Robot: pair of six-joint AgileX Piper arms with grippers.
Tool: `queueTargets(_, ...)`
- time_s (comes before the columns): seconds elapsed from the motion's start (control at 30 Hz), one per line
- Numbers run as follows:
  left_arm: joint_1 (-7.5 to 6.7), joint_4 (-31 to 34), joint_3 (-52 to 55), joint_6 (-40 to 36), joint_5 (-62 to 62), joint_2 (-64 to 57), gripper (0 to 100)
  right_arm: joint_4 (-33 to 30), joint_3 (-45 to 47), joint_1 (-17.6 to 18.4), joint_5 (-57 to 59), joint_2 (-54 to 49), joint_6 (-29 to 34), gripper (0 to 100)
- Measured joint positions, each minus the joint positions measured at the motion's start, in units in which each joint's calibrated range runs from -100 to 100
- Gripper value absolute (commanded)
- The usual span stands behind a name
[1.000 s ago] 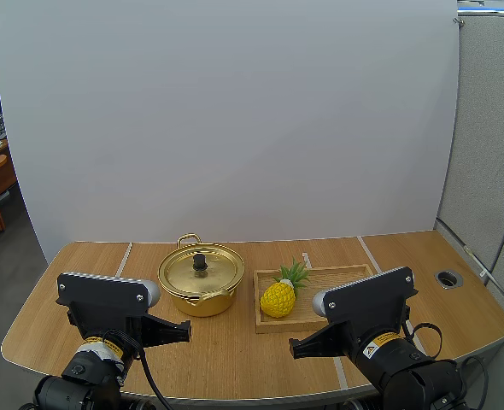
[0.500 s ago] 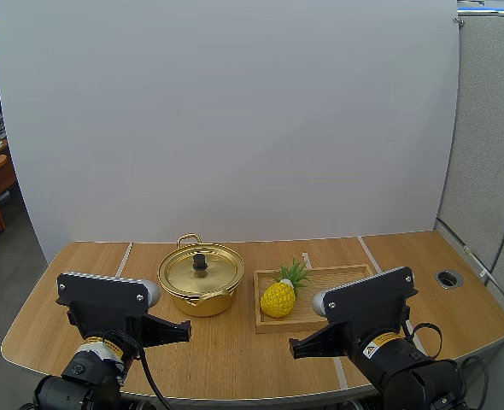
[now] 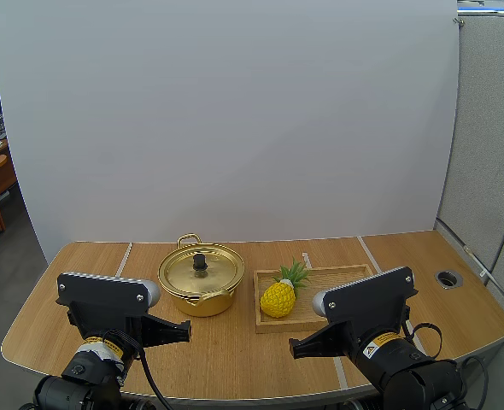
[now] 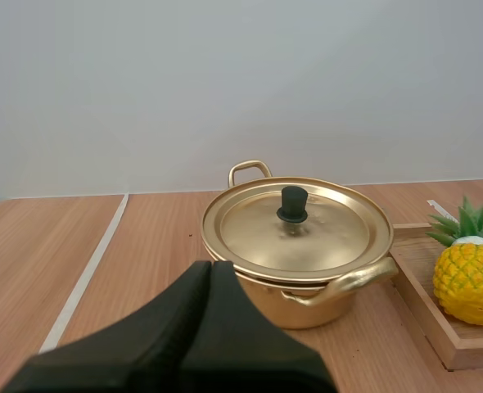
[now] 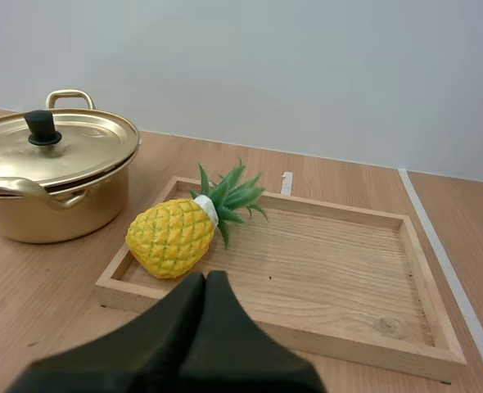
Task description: Open the pot, put the pineapple inside, and close it
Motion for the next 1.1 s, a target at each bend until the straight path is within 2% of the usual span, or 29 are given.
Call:
queueTargets(0.2,0.00,0.00,-5.82,0.00,0.00,0.00,0,0.00,-0.40,0.00,0.24,-0.03,0.00,0)
queueTargets(0.47,0.00,0.00,-17.49,0.00,0.29,-0.11,0,0.00,-11.08,0.00,7.97,-0.14,0.44,0)
queueTargets(0.8,0.00,0.00,-31.47,0.00,11.82,-0.25,0,0.34,-27.24,0.00,19.56,-0.35,1.04,0)
queueTargets(1.1,0.00,0.00,-40.57,0.02,28.43,-0.25,0,0.34,-37.71,0.00,37.68,-0.35,1.04,0)
